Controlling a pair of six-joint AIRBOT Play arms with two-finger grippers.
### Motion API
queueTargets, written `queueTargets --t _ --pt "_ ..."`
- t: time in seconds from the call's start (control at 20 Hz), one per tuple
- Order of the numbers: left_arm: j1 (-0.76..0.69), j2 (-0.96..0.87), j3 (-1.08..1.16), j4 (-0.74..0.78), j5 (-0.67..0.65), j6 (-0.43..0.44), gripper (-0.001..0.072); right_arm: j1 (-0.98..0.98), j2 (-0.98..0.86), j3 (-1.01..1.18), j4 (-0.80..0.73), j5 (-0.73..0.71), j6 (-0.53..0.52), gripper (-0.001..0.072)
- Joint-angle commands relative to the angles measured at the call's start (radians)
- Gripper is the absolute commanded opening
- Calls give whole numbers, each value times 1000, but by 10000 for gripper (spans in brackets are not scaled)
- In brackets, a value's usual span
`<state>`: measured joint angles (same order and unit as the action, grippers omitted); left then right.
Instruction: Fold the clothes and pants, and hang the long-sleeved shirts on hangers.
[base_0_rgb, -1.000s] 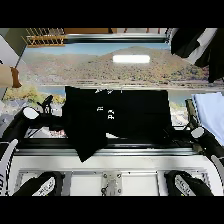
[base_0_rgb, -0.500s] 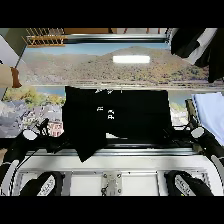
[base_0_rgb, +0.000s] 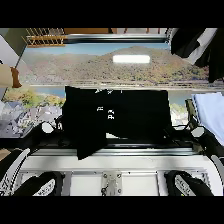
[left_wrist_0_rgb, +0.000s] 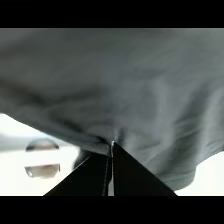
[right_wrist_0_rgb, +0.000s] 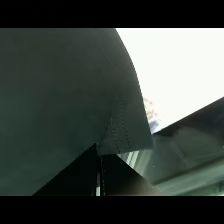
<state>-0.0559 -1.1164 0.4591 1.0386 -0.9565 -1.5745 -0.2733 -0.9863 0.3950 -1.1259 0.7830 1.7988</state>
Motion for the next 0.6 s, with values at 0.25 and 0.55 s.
queueTargets --t 0.25,0.55 --pt "119 286 44 92 -365 -12 6 0 1 230 -253 374 -106 12" --pt "120 443 122 87 -506 -40 5 1 -6 390 -289 532 -127 11"
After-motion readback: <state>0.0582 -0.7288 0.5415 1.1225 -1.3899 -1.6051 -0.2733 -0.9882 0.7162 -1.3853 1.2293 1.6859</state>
